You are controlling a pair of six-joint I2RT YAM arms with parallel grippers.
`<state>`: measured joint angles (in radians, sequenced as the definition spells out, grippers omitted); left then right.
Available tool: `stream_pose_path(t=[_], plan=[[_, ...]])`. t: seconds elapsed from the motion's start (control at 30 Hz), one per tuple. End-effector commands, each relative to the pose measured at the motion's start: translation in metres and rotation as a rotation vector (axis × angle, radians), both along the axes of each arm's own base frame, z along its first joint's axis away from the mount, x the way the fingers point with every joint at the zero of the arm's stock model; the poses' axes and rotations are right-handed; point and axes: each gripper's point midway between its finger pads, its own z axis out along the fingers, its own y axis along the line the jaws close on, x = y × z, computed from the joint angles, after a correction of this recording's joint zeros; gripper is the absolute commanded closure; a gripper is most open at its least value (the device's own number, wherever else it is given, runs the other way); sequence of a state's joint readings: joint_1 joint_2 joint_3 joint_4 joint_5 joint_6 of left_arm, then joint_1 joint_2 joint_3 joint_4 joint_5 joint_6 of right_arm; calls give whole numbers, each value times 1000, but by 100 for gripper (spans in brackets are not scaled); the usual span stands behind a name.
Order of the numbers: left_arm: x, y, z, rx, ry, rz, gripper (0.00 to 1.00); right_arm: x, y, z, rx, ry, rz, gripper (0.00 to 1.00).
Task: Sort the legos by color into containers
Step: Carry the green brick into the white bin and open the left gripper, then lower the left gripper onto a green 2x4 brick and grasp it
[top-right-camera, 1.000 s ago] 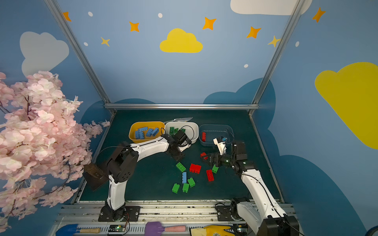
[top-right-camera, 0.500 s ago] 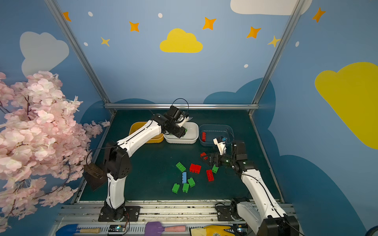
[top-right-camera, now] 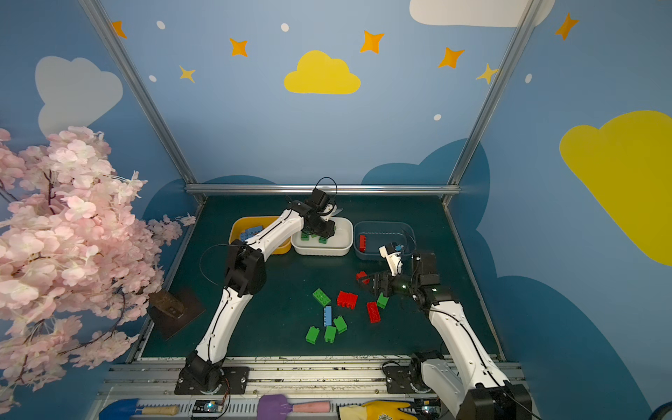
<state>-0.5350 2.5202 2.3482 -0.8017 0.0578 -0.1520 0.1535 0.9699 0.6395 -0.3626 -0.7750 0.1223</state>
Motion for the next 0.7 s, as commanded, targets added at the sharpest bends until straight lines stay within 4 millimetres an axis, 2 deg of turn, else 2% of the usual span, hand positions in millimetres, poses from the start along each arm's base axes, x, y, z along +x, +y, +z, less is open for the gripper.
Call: stream_pose_path(t=[0.0, 0.07, 0.13, 0.37, 0.53, 0.67], plan=[[8, -12, 5, -77, -5, 29, 69, 3, -1, 7, -8, -21, 3, 12], [11, -13, 1, -89, 0, 44, 68, 4, -1, 7, -7, -20, 3, 12], [11, -16, 4, -106, -4, 41, 66, 4, -2, 6, -8, -18, 1, 12], [3, -11, 44, -113, -34, 22, 46, 4, -1, 7, -2, -14, 3, 12], [-26, 0, 67, -94, 0, -6, 39, 2, -1, 7, -1, -15, 7, 12], [-66, 14, 77, -58, 42, -41, 34, -1, -1, 7, -3, -19, 13, 12]])
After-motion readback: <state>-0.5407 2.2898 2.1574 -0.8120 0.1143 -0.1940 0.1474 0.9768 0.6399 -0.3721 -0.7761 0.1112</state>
